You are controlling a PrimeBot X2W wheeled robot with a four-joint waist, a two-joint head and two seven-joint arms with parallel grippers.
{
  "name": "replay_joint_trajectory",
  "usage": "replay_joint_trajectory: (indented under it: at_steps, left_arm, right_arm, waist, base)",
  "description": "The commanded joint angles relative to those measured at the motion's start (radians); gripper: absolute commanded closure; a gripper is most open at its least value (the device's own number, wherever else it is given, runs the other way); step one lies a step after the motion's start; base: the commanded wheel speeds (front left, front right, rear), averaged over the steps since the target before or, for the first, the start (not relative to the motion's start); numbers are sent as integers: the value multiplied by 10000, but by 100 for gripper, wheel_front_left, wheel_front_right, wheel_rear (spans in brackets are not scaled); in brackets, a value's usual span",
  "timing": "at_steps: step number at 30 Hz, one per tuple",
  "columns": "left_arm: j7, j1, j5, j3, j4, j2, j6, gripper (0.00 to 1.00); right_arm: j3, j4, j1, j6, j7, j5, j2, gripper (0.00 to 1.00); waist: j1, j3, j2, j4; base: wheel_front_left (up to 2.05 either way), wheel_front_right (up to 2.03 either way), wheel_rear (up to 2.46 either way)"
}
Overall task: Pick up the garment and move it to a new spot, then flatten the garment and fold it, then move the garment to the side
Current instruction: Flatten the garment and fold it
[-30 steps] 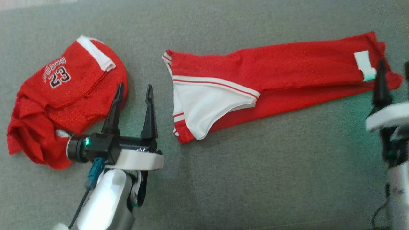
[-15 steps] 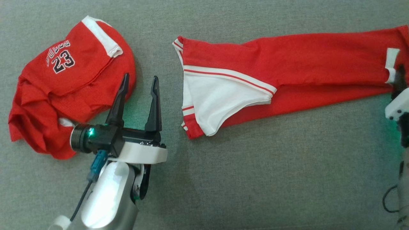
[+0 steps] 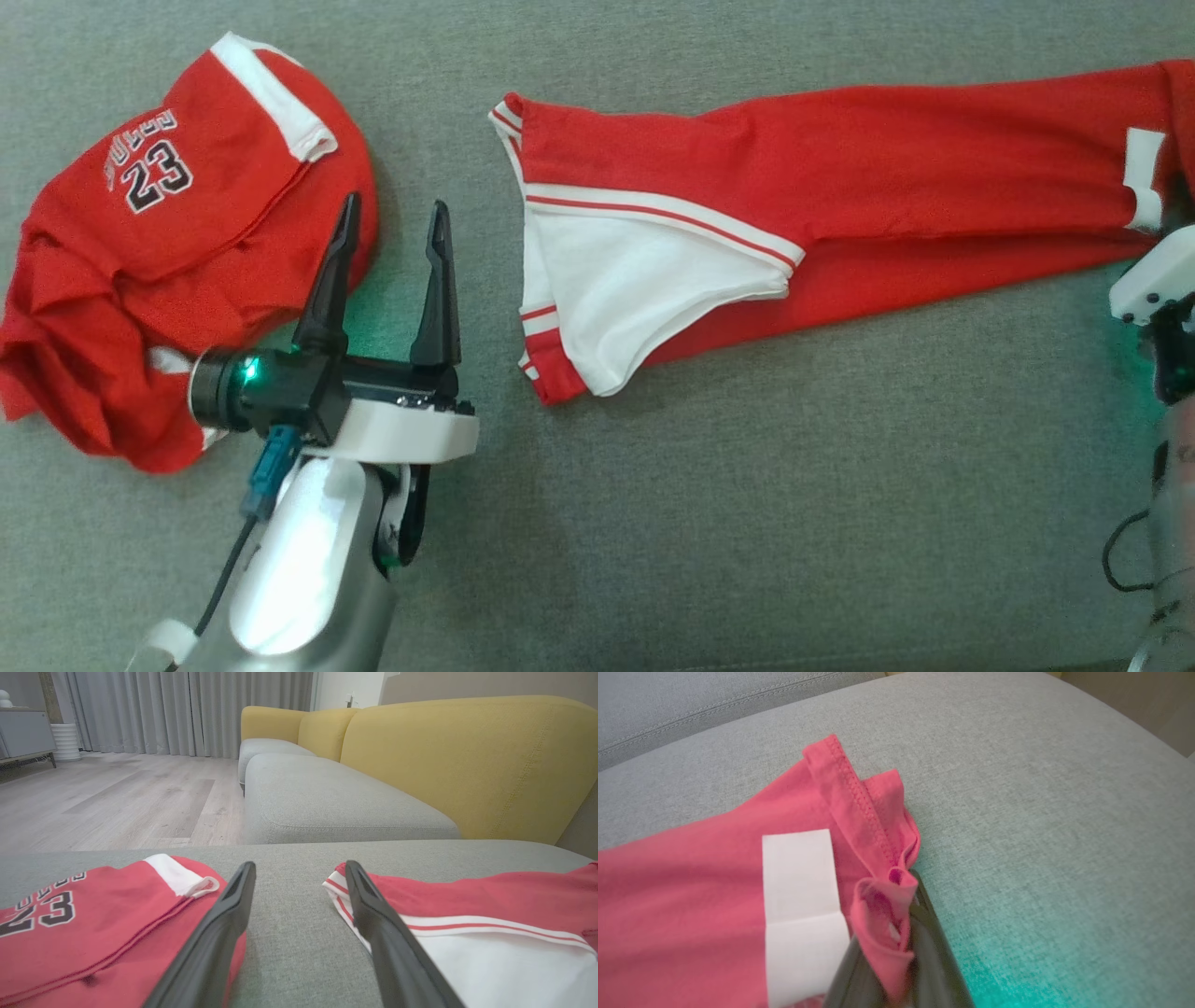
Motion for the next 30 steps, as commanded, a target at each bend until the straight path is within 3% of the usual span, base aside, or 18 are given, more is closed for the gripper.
replay_joint_trajectory:
  at_steps: [1, 11, 16, 20, 30]
  left_arm:
    - [-51, -241, 112, 382, -338, 49, -54, 0]
    - [-51, -176, 213, 487, -262, 0, -170, 0]
    - [-51, -92, 204, 519, -259, -19, -186, 0]
    - [-51, 37, 163, 554, -228, -35, -173, 0]
    - [-51, 552, -46, 615, -166, -61, -96, 0]
  right_arm:
    - [128, -70, 122, -9, 67, 122, -141, 100]
    - [-688, -161, 478, -9, -532, -338, -1375, 100]
    - [-1108, -109, 449, -9, -825, -734, -1539, 100]
    - [-782, -174, 319, -9, -935, -905, -1185, 100]
    - [1655, -1332, 546, -9, -764, -271, 195, 100]
  waist:
    - [0, -5, 0, -56]
    - [0, -459, 0, -133]
    - [0, -734, 0, -89]
    - [0, -1097, 0, -43]
    - [0, -2294, 0, 61]
  base:
    - [0, 0, 0]
    - [0, 0, 0]
    - [0, 0, 0]
    - [0, 0, 0]
    - [0, 0, 0]
